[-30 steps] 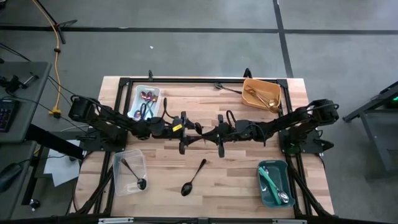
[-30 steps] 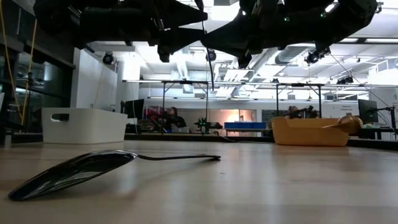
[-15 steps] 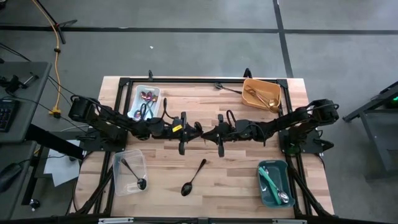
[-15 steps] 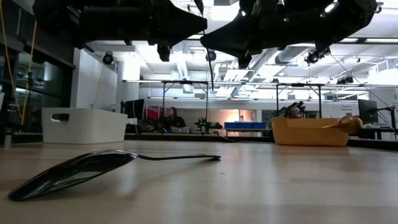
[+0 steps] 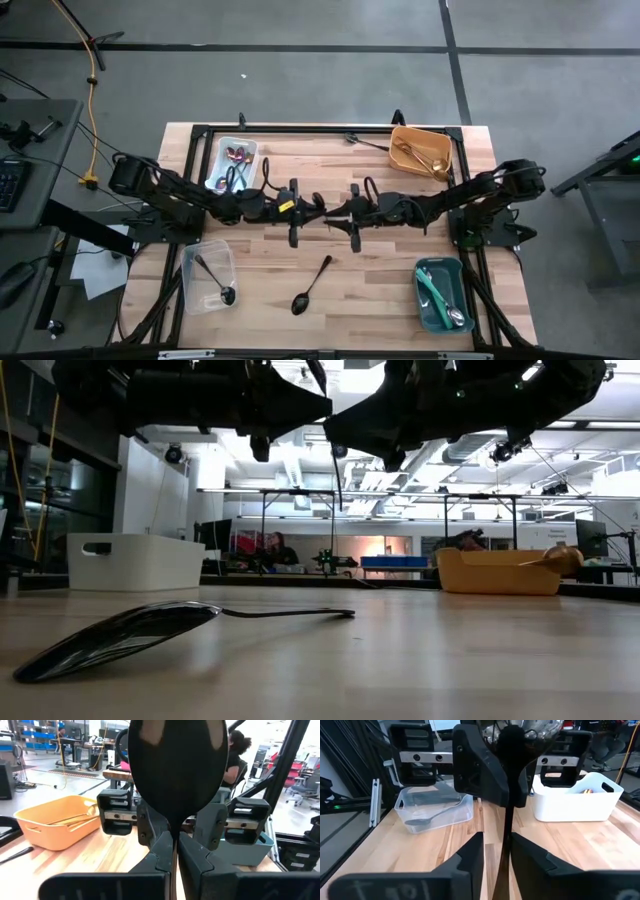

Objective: Sort silverware by color (type)
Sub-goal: Put the black spoon into the transparent bin

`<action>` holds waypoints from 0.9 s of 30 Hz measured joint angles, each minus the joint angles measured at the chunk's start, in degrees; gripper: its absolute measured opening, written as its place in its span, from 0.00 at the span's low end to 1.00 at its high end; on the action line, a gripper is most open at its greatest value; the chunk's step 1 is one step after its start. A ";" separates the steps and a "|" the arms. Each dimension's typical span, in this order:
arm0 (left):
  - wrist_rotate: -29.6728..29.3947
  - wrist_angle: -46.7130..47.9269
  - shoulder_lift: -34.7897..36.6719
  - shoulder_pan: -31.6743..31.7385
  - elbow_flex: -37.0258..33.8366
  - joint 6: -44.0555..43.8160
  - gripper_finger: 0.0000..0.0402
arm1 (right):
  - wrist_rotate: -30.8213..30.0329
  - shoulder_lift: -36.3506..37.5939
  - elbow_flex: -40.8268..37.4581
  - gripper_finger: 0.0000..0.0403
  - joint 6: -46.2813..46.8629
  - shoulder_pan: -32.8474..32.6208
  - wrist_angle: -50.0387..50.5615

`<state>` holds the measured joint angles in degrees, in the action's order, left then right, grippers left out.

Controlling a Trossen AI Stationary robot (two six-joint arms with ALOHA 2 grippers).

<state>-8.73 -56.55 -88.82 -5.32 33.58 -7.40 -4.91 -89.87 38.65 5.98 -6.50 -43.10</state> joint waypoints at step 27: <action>-6.85 17.85 34.13 -3.32 -16.67 11.10 0.01 | -8.61 7.59 -0.02 0.29 -3.30 -3.41 14.72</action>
<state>-15.57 -38.70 -54.69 -8.64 16.91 3.70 -13.52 -82.28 38.63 2.68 -9.91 -28.38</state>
